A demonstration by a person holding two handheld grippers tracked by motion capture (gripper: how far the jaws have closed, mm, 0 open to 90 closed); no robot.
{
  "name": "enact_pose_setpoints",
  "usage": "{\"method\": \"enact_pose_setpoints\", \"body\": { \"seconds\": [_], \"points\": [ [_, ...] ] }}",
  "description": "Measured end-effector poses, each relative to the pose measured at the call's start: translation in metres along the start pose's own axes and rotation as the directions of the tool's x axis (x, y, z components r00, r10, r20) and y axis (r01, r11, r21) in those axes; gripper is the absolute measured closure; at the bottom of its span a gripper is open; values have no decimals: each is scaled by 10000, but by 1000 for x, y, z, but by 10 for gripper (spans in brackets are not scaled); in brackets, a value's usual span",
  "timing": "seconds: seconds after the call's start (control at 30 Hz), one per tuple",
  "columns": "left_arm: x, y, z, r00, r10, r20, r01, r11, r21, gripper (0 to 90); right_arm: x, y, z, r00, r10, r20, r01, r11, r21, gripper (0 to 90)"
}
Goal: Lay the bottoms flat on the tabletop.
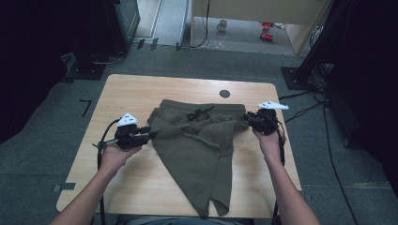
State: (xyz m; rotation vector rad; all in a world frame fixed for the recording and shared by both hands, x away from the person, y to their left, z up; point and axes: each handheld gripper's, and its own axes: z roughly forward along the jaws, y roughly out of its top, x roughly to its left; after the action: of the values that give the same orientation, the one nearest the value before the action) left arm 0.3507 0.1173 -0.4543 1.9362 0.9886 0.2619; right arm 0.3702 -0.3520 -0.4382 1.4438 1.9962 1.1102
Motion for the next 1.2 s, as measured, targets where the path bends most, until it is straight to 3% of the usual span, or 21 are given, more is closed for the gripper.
{"method": "enact_pose_setpoints", "body": {
  "seconds": [0.07,0.13,0.2,0.3,0.47,0.63,0.73,0.83,0.9,1.07,1.13,1.2],
  "points": [
    [-3,2,-7,9998,147,-119,-149,9998,-132,611,8,-4,-4,9998,-93,-181,94,9999,46,765],
    [-7,3,-10,9999,96,83,-95,9999,-121,619,16,-8,-9,9991,-149,-385,150,9999,23,768],
    [-12,0,-8,9992,202,331,-208,9997,154,636,27,-15,-12,9978,-364,-551,367,9993,47,769],
    [-25,-9,1,9963,734,459,-749,9966,340,633,39,-25,-14,9951,-610,-780,619,9980,89,754],
    [-37,-27,16,9924,924,812,-964,9942,470,606,56,-50,-19,9896,-685,-1268,695,9976,38,734],
    [-44,-37,30,9907,1081,823,-1152,9895,872,562,72,-72,-17,9816,-627,-1802,708,9967,389,639],
    [-44,-39,40,9920,1080,659,-1153,9861,1194,560,85,-82,-9,9766,-1071,-1863,1189,9915,530,563],
    [-41,-41,49,9948,958,352,-1000,9840,1477,561,89,-84,4,9764,-1472,-1578,1584,9855,608,527],
    [-37,-42,53,9968,757,247,-787,9838,1611,564,87,-84,16,9790,-1400,-1480,1527,9851,785,520],
    [-33,-42,59,9970,774,-51,-763,9906,1132,597,83,-83,36,9813,-1297,-1425,1436,9853,926,520],
    [-29,-38,63,9970,766,-70,-752,9899,1199,618,81,-80,42,9795,-1589,-1236,1692,9825,777,526],
    [-23,-29,68,9990,423,-140,-398,9889,1432,638,77,-76,47,9780,-1665,-1259,1775,9807,815,535]
  ]
}}
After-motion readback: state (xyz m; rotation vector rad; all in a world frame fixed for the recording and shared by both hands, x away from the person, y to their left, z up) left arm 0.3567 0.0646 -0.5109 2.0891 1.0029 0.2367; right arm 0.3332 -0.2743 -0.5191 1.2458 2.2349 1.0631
